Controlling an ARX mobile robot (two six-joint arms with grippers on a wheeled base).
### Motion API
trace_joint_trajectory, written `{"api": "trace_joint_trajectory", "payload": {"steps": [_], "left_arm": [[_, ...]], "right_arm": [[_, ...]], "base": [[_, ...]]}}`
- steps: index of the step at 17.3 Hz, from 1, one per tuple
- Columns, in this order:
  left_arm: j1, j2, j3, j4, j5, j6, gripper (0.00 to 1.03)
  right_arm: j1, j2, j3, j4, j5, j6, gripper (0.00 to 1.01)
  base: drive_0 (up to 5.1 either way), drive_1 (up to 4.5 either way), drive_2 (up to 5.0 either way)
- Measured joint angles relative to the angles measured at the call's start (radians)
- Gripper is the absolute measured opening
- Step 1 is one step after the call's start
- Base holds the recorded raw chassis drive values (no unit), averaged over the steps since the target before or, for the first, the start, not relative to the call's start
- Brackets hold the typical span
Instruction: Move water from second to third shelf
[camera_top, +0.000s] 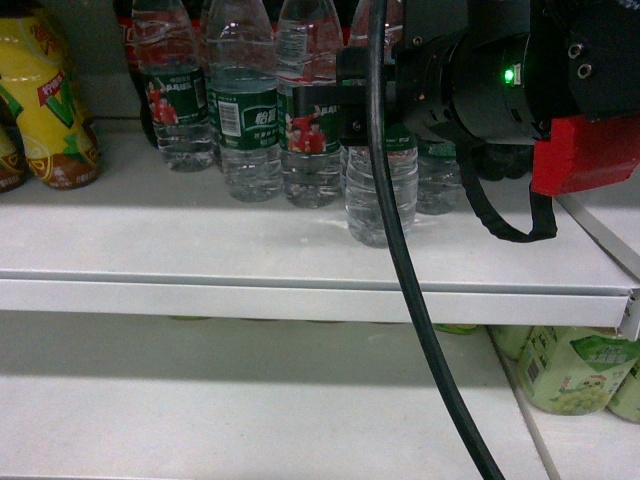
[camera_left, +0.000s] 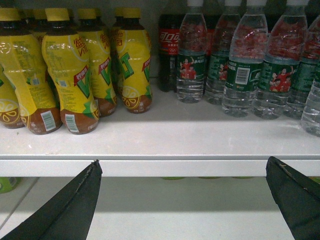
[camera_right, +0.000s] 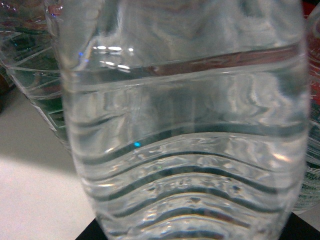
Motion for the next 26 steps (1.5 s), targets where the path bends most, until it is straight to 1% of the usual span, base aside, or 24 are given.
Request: {"api": "trace_joint_trajectory", "payload": {"steps": [2,5,7,9,11,12,13,14,15,18,21,23,24,25,26], "left_arm": [[0.000,0.000,0.000,0.000,0.000,0.000,0.98],[0.000,0.000,0.000,0.000,0.000,0.000,0.98],[0.000,0.000,0.000,0.000,0.000,0.000,0.98],[0.000,0.000,0.000,0.000,0.000,0.000,0.98],[0.000,0.000,0.000,0.000,0.000,0.000,0.98],[0.000,0.000,0.000,0.000,0.000,0.000,0.98],[0.000,0.000,0.000,0.000,0.000,0.000,0.98],[0.000,0.000,0.000,0.000,0.000,0.000,0.98],[0.000,0.000,0.000,0.000,0.000,0.000,0.98],[0.000,0.000,0.000,0.000,0.000,0.000,0.98],[0.000,0.000,0.000,0.000,0.000,0.000,0.98],[0.000,0.000,0.000,0.000,0.000,0.000,0.98],[0.000,0.000,0.000,0.000,0.000,0.000,0.98],[0.000,0.000,0.000,0.000,0.000,0.000,0.98],[0.000,0.000,0.000,0.000,0.000,0.000,0.98]], "right_arm": [[0.000,-0.031,-0.032,0.003,-0.015,0.003,0.41],[0.000,-0.106,-0.112,-0.005,-0.046,0.008,0.41],[-0.010,-0.163,-0.170,-0.013,-0.069,0.008,0.41],[-0.031,-0.246,-0.255,-0.019,-0.088,0.008,0.41],[-0.057,-0.330,-0.334,-0.018,-0.092,0.003,0.40],[-0.069,-0.368,-0.366,-0.017,-0.101,0.002,0.40],[-0.101,-0.444,-0.430,-0.019,-0.117,0.000,0.40],[-0.121,-0.490,-0.464,-0.026,-0.130,-0.001,0.40],[-0.154,-0.555,-0.510,-0.046,-0.148,-0.002,0.40],[-0.231,-0.718,-0.613,-0.120,-0.188,-0.020,0.40],[-0.311,-0.883,-0.665,-0.208,-0.240,-0.021,0.40],[-0.362,-1.004,-0.674,-0.291,-0.276,-0.022,0.40],[-0.382,-1.046,-0.674,-0.314,-0.292,-0.022,0.40],[-0.407,-1.102,-0.673,-0.350,-0.301,-0.028,0.40],[-0.432,-1.146,-0.670,-0.385,-0.322,-0.036,0.40]], "base": [[0.0,0.00,0.0],[0.0,0.00,0.0],[0.0,0.00,0.0],[0.0,0.00,0.0],[0.0,0.00,0.0],[0.0,0.00,0.0],[0.0,0.00,0.0],[0.0,0.00,0.0],[0.0,0.00,0.0],[0.0,0.00,0.0],[0.0,0.00,0.0],[0.0,0.00,0.0],[0.0,0.00,0.0],[0.0,0.00,0.0],[0.0,0.00,0.0]]}}
